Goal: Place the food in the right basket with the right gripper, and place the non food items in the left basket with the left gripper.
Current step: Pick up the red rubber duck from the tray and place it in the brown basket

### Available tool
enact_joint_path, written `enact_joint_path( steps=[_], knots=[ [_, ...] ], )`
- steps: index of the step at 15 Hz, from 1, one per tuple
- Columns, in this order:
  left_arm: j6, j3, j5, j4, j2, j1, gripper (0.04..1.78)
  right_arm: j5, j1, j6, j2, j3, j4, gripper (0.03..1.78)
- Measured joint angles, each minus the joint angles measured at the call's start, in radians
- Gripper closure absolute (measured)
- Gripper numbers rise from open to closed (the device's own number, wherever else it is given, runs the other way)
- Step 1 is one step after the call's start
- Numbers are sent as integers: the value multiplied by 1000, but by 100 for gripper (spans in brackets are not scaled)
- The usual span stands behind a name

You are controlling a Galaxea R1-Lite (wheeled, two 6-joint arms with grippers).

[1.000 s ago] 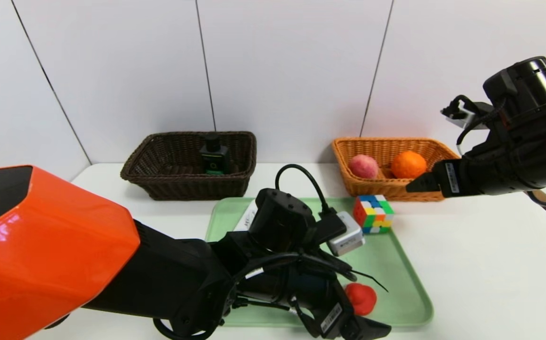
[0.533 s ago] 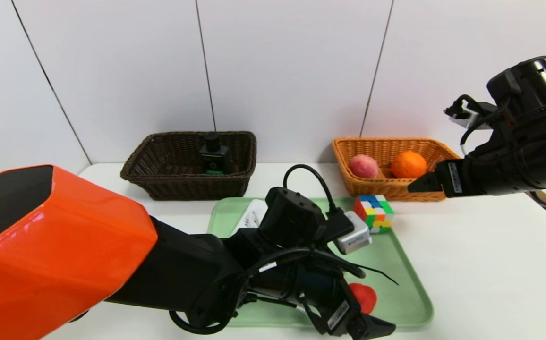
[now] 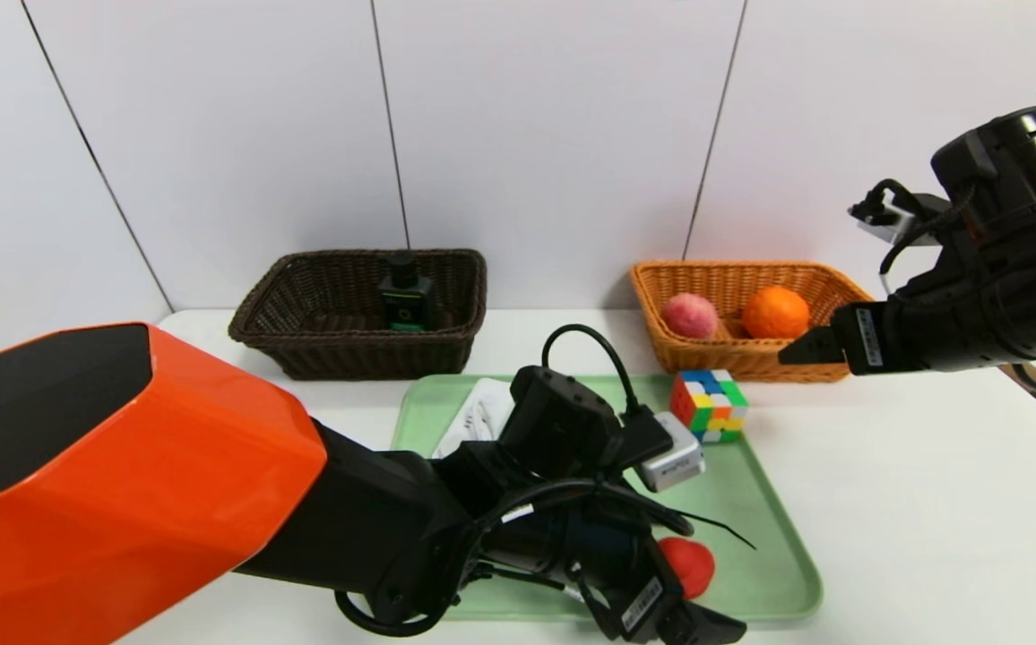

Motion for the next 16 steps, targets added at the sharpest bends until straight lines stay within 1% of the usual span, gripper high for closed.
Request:
enact_joint_path(
  steps=[6, 9, 11, 13, 14, 16],
  knots=[
    [1, 1, 3, -6, 14, 0, 13, 7, 0, 0, -5, 8, -1, 11],
    [0, -5, 3, -5, 18, 0, 63, 9, 0, -1, -6, 9, 0, 11],
    [0, -6, 3, -5, 19, 1, 88, 9, 0, -1, -7, 12, 0, 11],
    [0, -6, 3, -5, 20, 1, 107, 14, 0, -1, -11, 14, 0, 11],
    [-1, -7, 3, -7, 20, 1, 119, 18, 0, 0, -14, 15, 0, 11],
    [-2, -7, 3, -6, 20, 1, 120, 21, 0, 0, -19, 24, 0, 11]
  ],
)
